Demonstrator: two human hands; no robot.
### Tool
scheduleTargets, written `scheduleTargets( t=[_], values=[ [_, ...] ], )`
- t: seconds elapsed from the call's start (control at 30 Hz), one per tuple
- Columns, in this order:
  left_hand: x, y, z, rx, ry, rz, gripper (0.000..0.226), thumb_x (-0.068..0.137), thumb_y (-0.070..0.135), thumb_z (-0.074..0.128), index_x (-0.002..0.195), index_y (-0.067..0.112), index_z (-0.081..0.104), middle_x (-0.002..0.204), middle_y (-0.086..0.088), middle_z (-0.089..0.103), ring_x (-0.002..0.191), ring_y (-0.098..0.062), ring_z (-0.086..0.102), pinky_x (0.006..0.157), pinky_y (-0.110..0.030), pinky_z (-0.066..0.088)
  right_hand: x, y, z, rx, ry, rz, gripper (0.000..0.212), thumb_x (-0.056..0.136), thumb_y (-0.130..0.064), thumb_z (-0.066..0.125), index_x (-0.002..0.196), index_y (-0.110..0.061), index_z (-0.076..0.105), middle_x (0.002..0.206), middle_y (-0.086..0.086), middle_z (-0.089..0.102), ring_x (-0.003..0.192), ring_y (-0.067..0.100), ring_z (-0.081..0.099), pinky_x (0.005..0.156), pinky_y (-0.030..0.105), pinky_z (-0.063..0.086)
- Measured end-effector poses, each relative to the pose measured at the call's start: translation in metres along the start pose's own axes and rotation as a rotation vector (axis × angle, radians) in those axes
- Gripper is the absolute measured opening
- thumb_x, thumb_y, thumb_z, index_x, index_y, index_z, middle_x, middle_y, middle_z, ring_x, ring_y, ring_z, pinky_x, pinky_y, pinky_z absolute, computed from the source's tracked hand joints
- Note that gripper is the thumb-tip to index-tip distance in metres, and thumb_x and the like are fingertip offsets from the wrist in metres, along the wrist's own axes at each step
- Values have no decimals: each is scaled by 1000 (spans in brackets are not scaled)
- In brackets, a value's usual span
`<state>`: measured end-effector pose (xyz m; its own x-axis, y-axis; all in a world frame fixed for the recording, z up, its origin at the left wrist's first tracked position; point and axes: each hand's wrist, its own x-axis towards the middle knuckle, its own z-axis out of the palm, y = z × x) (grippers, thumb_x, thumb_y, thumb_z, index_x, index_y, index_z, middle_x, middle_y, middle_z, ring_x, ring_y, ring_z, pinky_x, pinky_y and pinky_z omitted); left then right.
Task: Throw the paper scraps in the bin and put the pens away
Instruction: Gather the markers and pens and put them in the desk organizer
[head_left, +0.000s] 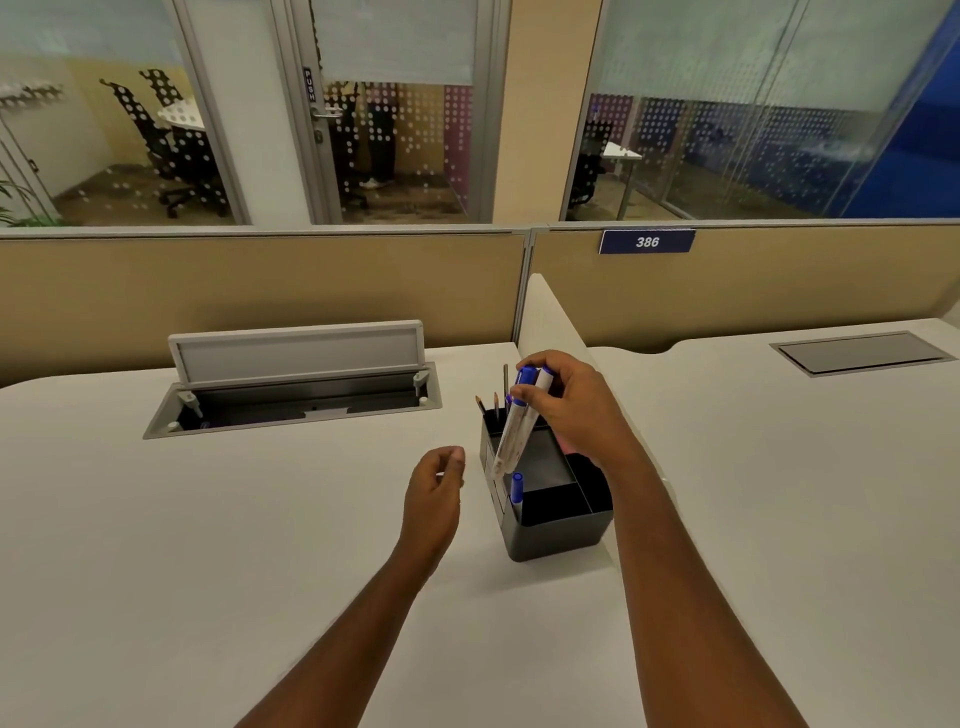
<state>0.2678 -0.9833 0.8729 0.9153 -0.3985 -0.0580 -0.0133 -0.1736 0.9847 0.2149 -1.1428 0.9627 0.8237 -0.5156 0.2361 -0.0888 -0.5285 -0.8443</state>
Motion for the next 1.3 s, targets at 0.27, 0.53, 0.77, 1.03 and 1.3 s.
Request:
scheduleTargets(
  t=[0.27, 0.53, 0.77, 1.03, 1.3],
  values=[
    [-12, -22, -6, -8, 57, -77, 33, 100, 27, 39, 112, 4, 59, 100, -7, 61, 90, -18, 58, 82, -34, 51, -16, 20, -19, -93, 125, 22, 22, 88, -21, 66, 105, -28, 53, 96, -5, 59, 76, 7, 61, 62, 4, 46],
    [-15, -30, -17, 1, 64, -92, 30, 100, 26, 41, 109, 5, 60, 96, -7, 62, 82, -15, 58, 65, -19, 48, -28, 47, -10, -303, -8, 96, 19, 93, -26, 60, 107, -29, 49, 101, -1, 60, 88, 23, 61, 80, 37, 55],
    [-23, -33, -19, 15, 74, -99, 29, 100, 23, 41, 110, 3, 60, 98, -10, 62, 84, -18, 58, 67, -24, 49, -41, 75, 10, -364, -100, 126, 23, 93, -25, 60, 113, -30, 51, 97, -5, 56, 80, 13, 58, 65, 17, 45],
    [-30, -38, -24, 26, 79, -103, 27, 99, 20, 42, 108, 4, 62, 93, -7, 62, 77, -14, 57, 61, -19, 46, -52, 92, 20, -436, -194, 156, 15, 93, -23, 59, 102, -29, 49, 91, -2, 58, 76, 11, 60, 63, 21, 50],
    [-32, -38, -28, 21, 85, -106, 26, 99, 19, 42, 105, 4, 62, 94, -8, 62, 82, -18, 58, 61, -19, 46, -55, 99, 26, -408, -228, 180, 18, 90, -21, 63, 104, -26, 53, 92, -2, 59, 81, 13, 60, 73, 23, 48]
  ],
)
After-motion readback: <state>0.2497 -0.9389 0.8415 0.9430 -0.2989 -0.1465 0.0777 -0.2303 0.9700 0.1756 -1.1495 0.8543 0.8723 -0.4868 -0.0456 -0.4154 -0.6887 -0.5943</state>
